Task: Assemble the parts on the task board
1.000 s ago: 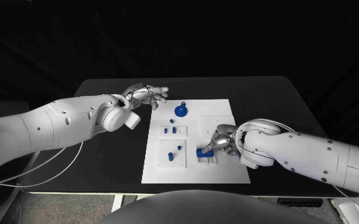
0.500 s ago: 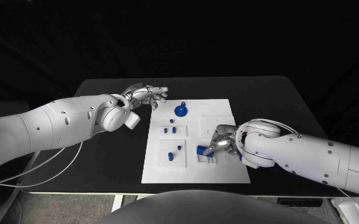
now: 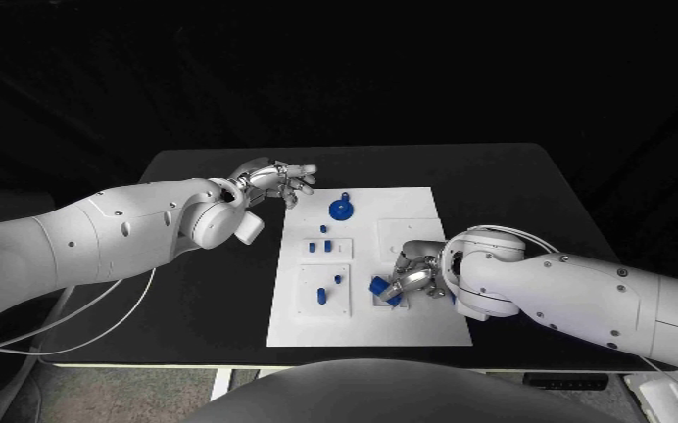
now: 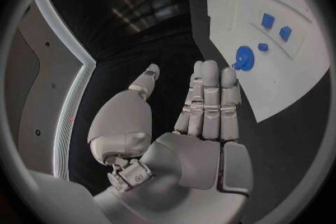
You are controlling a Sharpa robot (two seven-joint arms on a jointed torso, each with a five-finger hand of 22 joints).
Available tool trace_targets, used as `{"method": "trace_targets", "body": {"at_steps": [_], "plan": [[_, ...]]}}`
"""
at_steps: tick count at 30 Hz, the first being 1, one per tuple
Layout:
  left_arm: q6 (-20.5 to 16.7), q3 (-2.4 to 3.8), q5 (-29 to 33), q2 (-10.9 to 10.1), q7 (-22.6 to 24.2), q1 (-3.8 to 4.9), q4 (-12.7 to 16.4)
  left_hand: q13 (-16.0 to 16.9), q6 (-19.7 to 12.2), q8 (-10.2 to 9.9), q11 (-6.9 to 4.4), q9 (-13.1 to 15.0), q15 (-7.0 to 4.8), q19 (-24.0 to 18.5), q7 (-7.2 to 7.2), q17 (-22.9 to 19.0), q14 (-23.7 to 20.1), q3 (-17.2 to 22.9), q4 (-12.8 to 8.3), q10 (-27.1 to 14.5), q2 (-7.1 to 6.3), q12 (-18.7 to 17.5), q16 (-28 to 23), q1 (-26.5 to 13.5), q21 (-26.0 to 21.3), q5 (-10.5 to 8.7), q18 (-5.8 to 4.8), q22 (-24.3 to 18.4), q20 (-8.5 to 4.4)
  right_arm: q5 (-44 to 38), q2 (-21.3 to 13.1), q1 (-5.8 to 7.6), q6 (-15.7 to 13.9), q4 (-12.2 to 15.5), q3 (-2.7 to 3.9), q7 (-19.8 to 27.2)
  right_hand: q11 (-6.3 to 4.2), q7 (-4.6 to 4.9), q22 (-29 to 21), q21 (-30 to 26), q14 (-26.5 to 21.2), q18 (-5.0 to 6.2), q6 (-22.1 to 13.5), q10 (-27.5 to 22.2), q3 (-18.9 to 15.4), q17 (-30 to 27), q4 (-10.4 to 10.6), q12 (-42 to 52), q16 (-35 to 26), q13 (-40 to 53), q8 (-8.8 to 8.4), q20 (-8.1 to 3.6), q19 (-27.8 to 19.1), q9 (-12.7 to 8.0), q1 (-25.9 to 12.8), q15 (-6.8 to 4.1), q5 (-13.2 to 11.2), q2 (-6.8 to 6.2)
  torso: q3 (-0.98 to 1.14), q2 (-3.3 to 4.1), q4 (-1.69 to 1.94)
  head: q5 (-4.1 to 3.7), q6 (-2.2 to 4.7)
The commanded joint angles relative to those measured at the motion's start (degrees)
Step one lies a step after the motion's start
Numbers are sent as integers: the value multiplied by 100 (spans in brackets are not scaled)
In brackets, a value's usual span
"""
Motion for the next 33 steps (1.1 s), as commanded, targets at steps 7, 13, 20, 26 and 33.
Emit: {"method": "trace_targets", "body": {"at_steps": [7,13,20,26,33], "plan": [[71,4,-11,12,24,2,6,8,-31,41,-3,-2,-7,12,6,8,-41,-12,-45,-46,61,37,-32,1,-41,-18,353,8,-95,63,47,-8,62,19,-1,341,-86,-77,40,39,121,776,254,114,22,139,290,-63,28,12,39,35,16,-64,-339,-61,-28,593,1,4,3,-5,13],[75,4,-19,10,12,2,7,8,-31,42,-3,-3,-7,13,5,9,-41,-15,-49,-45,65,38,-32,2,-42,-18,353,9,-94,81,58,-10,161,31,-1,352,-111,-100,49,65,172,776,311,201,174,184,251,-135,21,11,24,13,27,-118,-400,-89,-23,779,0,4,-1,-8,6],[76,4,-24,8,5,2,7,9,-30,43,-3,-3,-7,13,5,9,-40,-18,-52,-44,66,39,-32,1,-42,-19,352,9,-94,15,40,-11,340,27,-1,217,-115,-103,58,101,217,776,386,296,417,248,35,-237,-23,75,-9,26,23,-229,-570,-89,87,950,0,4,-1,-12,1],[83,4,-27,5,0,2,8,9,-31,43,-4,-3,-7,14,5,9,-40,-20,-55,-44,68,40,-33,2,-43,-18,352,10,-94,-95,32,-12,443,18,-1,86,-115,-104,52,107,229,776,405,319,455,271,-1,-274,-43,107,-18,31,27,-266,-680,-88,65,946,1,5,-2,-19,-9],[81,4,-29,0,-7,2,8,9,-31,44,-4,-4,-7,14,5,10,-40,-23,-60,-43,70,41,-33,4,-44,-18,352,10,-94,-237,1,-12,431,-3,-2,-51,-114,-102,49,109,236,776,408,325,479,285,-19,-295,-54,127,-25,31,27,-287,-732,-87,61,924,2,7,-2,-28,-15]]}}
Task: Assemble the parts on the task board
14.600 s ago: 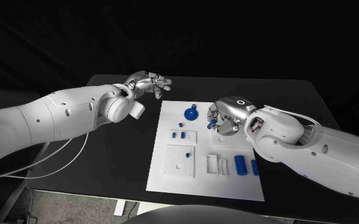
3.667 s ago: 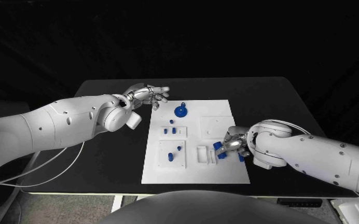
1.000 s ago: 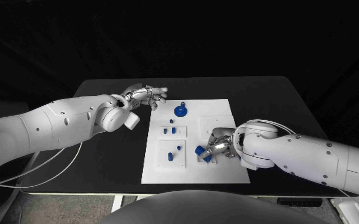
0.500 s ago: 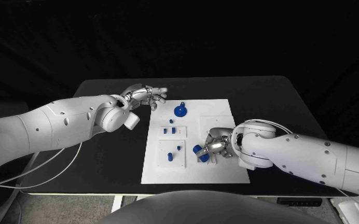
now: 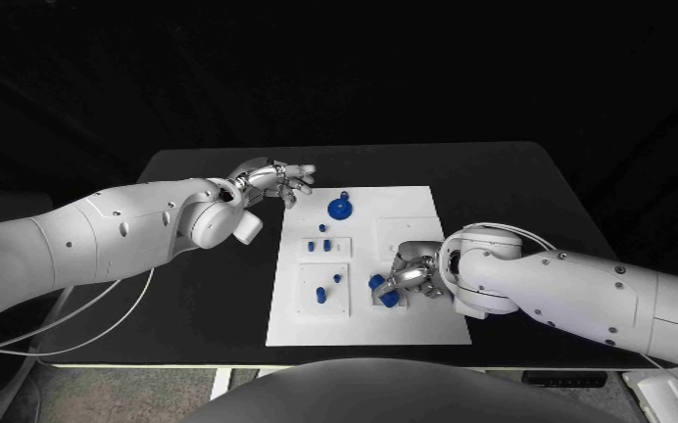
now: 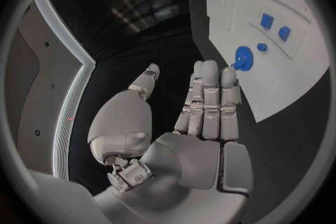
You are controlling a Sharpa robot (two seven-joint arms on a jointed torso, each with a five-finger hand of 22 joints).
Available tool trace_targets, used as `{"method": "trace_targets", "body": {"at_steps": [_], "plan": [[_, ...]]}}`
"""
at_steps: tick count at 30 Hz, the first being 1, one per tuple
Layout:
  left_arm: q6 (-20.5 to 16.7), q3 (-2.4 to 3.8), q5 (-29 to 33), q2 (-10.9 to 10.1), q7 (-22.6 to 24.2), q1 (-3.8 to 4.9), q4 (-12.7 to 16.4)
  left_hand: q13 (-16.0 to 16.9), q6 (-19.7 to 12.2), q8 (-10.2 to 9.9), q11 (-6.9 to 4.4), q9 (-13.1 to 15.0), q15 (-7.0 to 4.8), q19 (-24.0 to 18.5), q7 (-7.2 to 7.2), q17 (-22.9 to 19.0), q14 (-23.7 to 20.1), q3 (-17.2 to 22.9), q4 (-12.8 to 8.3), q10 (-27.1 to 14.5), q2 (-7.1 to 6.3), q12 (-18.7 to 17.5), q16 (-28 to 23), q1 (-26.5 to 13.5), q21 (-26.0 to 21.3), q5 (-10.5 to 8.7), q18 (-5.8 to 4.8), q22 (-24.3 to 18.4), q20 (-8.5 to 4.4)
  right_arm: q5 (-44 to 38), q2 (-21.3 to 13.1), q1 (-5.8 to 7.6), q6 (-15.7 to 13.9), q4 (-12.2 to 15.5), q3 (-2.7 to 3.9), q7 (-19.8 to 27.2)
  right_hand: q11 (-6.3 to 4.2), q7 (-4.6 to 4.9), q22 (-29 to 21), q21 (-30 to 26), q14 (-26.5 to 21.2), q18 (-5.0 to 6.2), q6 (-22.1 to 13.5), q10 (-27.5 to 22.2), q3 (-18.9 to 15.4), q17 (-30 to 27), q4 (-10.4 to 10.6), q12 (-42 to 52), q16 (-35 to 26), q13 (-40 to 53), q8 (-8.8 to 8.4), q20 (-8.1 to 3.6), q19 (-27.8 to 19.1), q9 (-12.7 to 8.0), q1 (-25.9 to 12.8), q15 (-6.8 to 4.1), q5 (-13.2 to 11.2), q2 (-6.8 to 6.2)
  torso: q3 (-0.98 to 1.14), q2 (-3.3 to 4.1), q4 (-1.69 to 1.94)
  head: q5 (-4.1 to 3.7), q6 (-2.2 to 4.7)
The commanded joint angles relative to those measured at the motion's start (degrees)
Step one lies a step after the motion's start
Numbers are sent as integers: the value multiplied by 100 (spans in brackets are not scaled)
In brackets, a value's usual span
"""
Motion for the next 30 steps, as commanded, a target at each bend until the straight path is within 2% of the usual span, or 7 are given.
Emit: {"method": "trace_targets", "body": {"at_steps": [1,16,19,21,24,27,30], "plan": [[75,4,-22,3,23,2,7,6,-31,22,-3,-4,-7,3,5,6,-40,-7,-44,-43,71,19,-33,3,-23,-18,352,8,-64,-211,-6,-23,175,-9,-12,-200,-1,12,49,28,28,745,42,29,146,7,-125,-29,-35,11,5,9,46,47,-81,-1,-8,-7,-1,1,-1,-7,-5],[75,4,-31,-7,13,3,18,7,-32,22,-4,-4,-8,3,5,7,-40,-10,-49,-43,74,20,-34,4,-25,-18,352,9,-65,-285,16,-23,85,-5,-12,-220,5,16,39,24,27,745,41,36,185,12,-122,-64,-69,44,-7,10,43,15,-167,3,-52,-88,3,6,4,-30,-2],[75,4,-32,-8,6,3,21,7,-32,22,-4,-5,-7,4,5,7,-40,-12,-50,-43,75,20,-34,3,-25,-18,351,9,-64,-190,42,-23,170,-18,-12,-176,5,18,33,23,33,745,46,44,167,22,-88,-81,-82,64,-8,12,48,2,-253,4,-86,-195,3,6,5,-35,-2],[72,4,-33,-11,2,4,24,7,-32,22,-3,-5,-7,4,5,7,-40,-13,-50,-43,76,20,-34,2,-25,-18,351,9,-64,-144,61,-23,185,-24,-12,-168,11,27,29,26,36,734,46,46,-43,34,19,-89,-82,76,-7,31,54,-1,-526,11,-110,-433,1,4,5,-41,-4],[77,4,-33,-10,-3,4,25,7,-33,22,-3,-5,-7,4,5,7,-40,-14,-50,-43,76,20,-35,0,-26,-19,351,9,-64,-144,80,-23,188,-39,-12,-166,10,23,32,34,32,745,31,40,-322,43,16,-96,-87,97,-7,27,52,0,-731,8,-97,-565,0,3,5,-43,-1],[79,4,-34,-10,-7,4,27,7,-34,22,-3,-6,-7,4,5,7,-40,-16,-51,-44,77,20,-35,-1,-26,-18,351,9,-64,-144,98,-24,179,-63,-12,-164,-8,7,31,24,19,745,9,28,-660,70,-145,-121,-102,145,2,-31,12,8,-808,-14,-98,-450,-1,2,4,-43,1],[81,4,-52,-10,-16,4,26,7,-35,22,-3,-6,-7,4,5,7,-40,-17,-52,-44,77,20,-35,-1,-27,-19,351,9,-64,-138,102,-24,208,-48,-12,-124,-10,0,29,19,16,745,-2,25,-841,87,-231,-142,-114,175,5,-54,-10,8,-872,-19,-97,-407,-2,2,4,-46,1]]}}
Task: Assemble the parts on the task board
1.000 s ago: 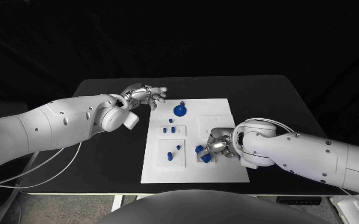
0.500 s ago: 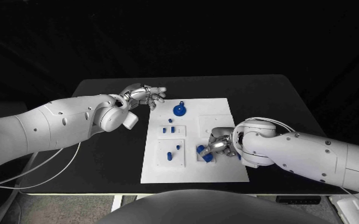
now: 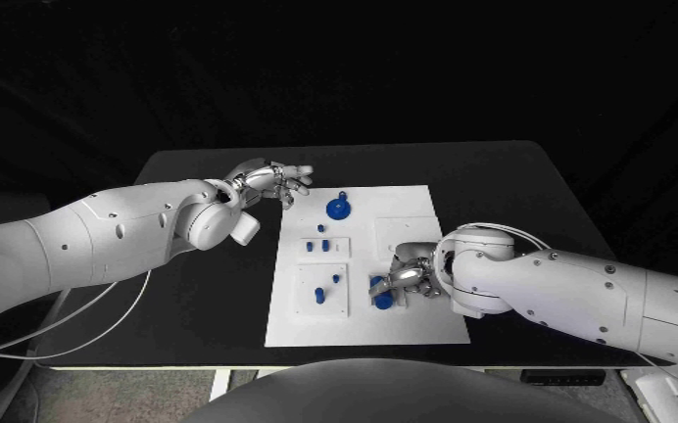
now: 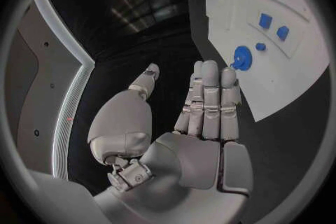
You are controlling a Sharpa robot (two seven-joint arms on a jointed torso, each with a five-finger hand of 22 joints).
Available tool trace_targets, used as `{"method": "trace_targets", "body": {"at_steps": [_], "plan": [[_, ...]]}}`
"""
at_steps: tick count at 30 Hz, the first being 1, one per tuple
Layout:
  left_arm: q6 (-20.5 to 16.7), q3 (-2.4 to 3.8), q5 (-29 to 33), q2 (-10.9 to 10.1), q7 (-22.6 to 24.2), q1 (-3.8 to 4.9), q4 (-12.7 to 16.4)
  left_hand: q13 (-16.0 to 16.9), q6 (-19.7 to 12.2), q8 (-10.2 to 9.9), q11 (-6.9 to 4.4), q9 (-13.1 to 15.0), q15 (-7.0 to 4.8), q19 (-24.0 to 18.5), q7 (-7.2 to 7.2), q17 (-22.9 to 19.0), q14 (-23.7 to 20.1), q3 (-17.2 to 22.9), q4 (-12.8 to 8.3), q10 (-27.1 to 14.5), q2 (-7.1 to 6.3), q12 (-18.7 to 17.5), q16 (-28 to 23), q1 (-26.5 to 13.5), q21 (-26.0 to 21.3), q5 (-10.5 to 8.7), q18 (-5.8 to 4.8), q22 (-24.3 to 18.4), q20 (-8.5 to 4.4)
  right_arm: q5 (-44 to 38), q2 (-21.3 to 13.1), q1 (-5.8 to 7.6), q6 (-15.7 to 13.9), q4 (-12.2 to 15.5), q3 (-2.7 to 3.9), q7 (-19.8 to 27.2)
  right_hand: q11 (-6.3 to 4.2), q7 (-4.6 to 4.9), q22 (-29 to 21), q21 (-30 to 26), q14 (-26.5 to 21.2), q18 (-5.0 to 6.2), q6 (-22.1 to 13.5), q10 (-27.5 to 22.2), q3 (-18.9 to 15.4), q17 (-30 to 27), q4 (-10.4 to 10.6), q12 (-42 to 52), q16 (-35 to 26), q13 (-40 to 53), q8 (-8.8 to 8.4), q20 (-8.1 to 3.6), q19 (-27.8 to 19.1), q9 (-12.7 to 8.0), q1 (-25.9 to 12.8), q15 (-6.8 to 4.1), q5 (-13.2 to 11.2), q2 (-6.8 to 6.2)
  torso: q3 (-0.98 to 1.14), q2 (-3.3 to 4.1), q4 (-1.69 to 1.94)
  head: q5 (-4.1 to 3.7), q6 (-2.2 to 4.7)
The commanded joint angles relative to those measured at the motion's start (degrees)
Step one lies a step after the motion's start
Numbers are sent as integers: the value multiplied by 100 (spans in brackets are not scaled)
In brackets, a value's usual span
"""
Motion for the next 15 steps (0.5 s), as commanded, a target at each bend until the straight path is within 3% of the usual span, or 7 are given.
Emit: {"method": "trace_targets", "body": {"at_steps": [1,7,15], "plan": [[79,4,-56,2,9,3,16,9,-36,22,-3,-7,-8,-1,5,8,-40,-1,-40,-44,81,21,-36,2,-28,-18,351,7,-73,20,3,-7,146,16,-3,34,-5,-2,29,17,-8,684,-43,11,-210,21,-106,-47,-44,31,-7,-63,-21,6,-116,-44,-23,34,-3,-3,-1,-2,1],[74,4,-65,-4,1,3,21,10,-40,22,-4,-9,-8,2,5,9,-38,-1,-58,-45,96,22,-37,18,-30,-16,352,8,-74,81,-42,-7,152,53,-3,120,-17,-14,28,11,-5,684,-52,14,-596,72,-459,-89,-57,98,1,-103,-61,6,-219,-57,-17,173,1,-3,-2,3,4],[57,4,-76,-25,-10,4,26,10,-40,23,-4,-9,-8,3,6,10,-37,-4,-65,-45,100,24,-37,22,-31,-16,351,9,-74,209,-220,-6,71,169,-2,273,-19,-15,16,10,4,684,-48,34,-608,82,-690,-114,-82,136,6,-114,-47,-1,-59,-59,-22,179,5,1,-5,21,0]]}}
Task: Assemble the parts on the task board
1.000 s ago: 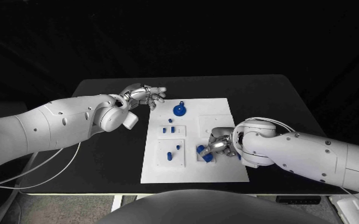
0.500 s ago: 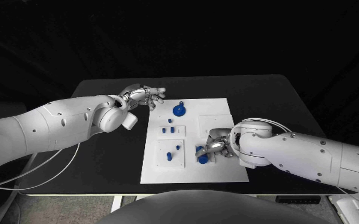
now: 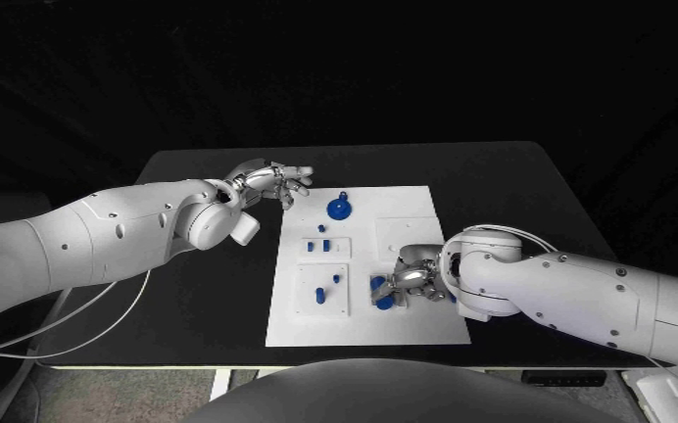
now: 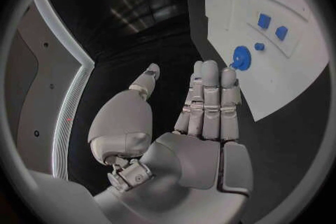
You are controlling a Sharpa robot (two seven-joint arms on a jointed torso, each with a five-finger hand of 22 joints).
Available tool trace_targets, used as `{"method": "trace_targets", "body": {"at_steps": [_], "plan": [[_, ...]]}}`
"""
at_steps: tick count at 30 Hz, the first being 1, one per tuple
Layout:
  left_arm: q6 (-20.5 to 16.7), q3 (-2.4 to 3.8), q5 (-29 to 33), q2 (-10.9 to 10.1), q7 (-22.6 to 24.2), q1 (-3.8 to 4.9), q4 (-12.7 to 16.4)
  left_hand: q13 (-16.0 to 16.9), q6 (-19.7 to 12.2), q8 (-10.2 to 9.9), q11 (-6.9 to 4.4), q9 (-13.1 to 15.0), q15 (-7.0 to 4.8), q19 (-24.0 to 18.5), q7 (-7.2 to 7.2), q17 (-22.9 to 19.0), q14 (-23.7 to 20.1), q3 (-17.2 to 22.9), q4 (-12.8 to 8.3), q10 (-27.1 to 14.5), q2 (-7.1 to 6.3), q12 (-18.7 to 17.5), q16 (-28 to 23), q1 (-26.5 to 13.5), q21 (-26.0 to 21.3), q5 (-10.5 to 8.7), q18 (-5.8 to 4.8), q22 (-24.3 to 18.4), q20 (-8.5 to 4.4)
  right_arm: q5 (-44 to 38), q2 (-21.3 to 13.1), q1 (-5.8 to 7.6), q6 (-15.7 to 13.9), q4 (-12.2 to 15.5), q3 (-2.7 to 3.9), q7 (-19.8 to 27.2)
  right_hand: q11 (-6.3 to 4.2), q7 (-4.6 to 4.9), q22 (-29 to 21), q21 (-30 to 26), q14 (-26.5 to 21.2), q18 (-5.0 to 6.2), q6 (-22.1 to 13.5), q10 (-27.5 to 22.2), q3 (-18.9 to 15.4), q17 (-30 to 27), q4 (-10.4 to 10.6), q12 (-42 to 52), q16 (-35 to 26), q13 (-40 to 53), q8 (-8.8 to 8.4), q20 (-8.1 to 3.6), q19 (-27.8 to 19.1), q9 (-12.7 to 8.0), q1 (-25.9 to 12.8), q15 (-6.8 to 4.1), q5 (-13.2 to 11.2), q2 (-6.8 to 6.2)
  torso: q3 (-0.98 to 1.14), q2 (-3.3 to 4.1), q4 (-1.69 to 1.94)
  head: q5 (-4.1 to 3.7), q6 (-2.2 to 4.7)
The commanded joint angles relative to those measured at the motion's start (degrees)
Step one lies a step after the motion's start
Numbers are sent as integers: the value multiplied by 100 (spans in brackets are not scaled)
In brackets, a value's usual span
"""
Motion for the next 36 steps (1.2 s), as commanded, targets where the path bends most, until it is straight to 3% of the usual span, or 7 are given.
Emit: {"method": "trace_targets", "body": {"at_steps": [1,12,16,19,29,36], "plan": [[57,4,-42,-2,16,3,13,6,-40,23,-4,-9,-8,3,5,6,-37,-3,-36,-45,72,24,-37,-8,-31,-16,351,5,-76,160,-74,-6,10,75,-1,190,-18,10,14,9,8,680,-22,38,-6,10,-77,-28,-19,14,17,-37,1,-7,84,-17,-22,-33,5,1,-3,9,-5],[55,4,-44,-6,14,3,13,6,-40,24,-4,-10,-9,6,5,6,-35,-6,-45,-45,78,25,-38,-2,-32,-16,351,7,-76,197,-385,18,35,252,49,289,-19,10,-2,-1,15,680,-21,52,-54,15,-152,-49,-36,33,18,-33,13,-13,87,-17,-22,-130,1,-5,-9,20,-10],[51,4,-44,-13,12,3,13,6,-40,24,-4,-10,-9,6,5,6,-35,-7,-47,-45,80,25,-38,-2,-33,-16,351,7,-76,197,-424,18,105,253,66,370,-19,10,-11,-5,23,680,-20,60,-1,19,-205,-61,-44,43,18,-38,25,-17,200,-18,-16,-95,3,1,-5,24,-16],[50,4,-44,-13,10,3,13,6,-40,25,-4,-11,-9,7,5,7,-35,-8,-49,-45,82,26,-38,-1,-33,-16,351,7,-76,203,-429,18,91,251,71,408,-11,20,-31,-15,34,680,-13,78,155,11,-187,-87,-77,61,15,-21,48,-34,392,-7,-6,-59,3,1,-3,24,-14],[58,4,-51,-19,-18,3,13,6,-45,23,-3,-13,-8,8,7,7,-34,-12,-56,-47,86,25,-40,0,-35,-16,350,8,-75,219,-412,18,90,228,73,443,5,34,-66,-12,90,680,27,145,884,56,188,-164,-138,152,10,44,111,-106,939,15,39,-185,-2,1,4,22,-36],[76,4,-51,-24,-27,3,15,6,-47,22,-3,-14,-8,9,8,7,-34,-14,-58,-49,91,25,-41,-1,-36,-16,349,9,-75,-41,-359,18,-196,197,73,416,10,37,-64,6,103,680,40,169,1114,75,177,-185,-160,192,17,62,126,-128,1192,20,183,-83,-3,2,3,16,-36]]}}
